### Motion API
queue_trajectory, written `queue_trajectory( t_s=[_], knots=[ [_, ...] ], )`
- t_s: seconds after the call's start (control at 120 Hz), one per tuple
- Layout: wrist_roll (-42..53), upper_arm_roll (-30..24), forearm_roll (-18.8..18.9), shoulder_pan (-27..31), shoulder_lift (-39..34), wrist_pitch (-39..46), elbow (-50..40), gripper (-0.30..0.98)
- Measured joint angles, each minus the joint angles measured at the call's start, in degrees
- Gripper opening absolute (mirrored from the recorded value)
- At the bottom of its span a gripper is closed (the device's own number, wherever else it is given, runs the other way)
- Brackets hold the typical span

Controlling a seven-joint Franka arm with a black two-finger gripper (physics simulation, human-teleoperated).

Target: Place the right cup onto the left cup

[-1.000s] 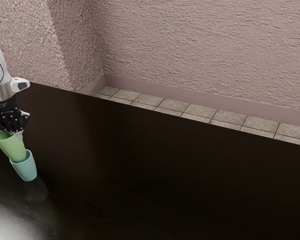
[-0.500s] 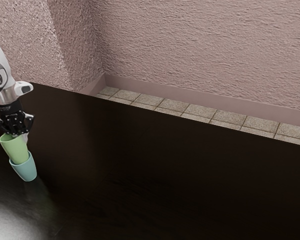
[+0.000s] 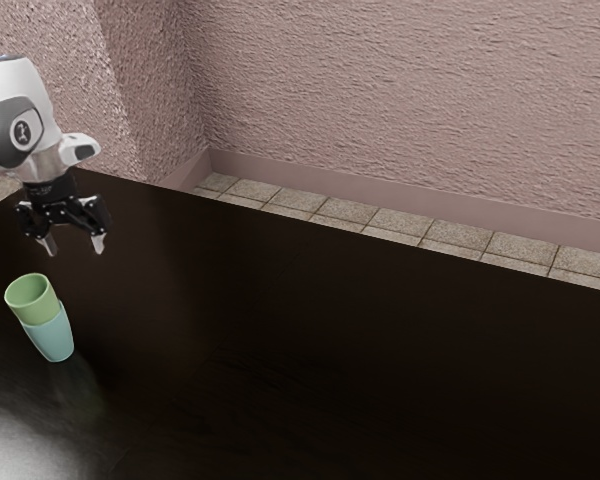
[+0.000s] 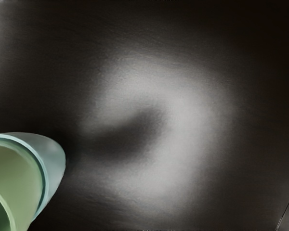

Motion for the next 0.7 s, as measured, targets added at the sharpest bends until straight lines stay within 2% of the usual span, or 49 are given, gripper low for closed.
queue_trajectory(
  t_s=[0.083, 0.267, 0.458, 0.7],
  knots=[
    [0.1, 8.3, 0.3, -12.6, 0.0, -1.8, 2.2, 0.65],
    [0.9, 19.0, 1.0, -31.0, 0.2, -6.4, 6.9, 0.67],
    [2.0, 24.5, 2.8, -42.4, 0.4, -11.6, 11.5, 0.68],
    [3.3, 26.2, 5.2, -47.6, 0.6, -15.2, 14.2, 0.68]
  ],
)
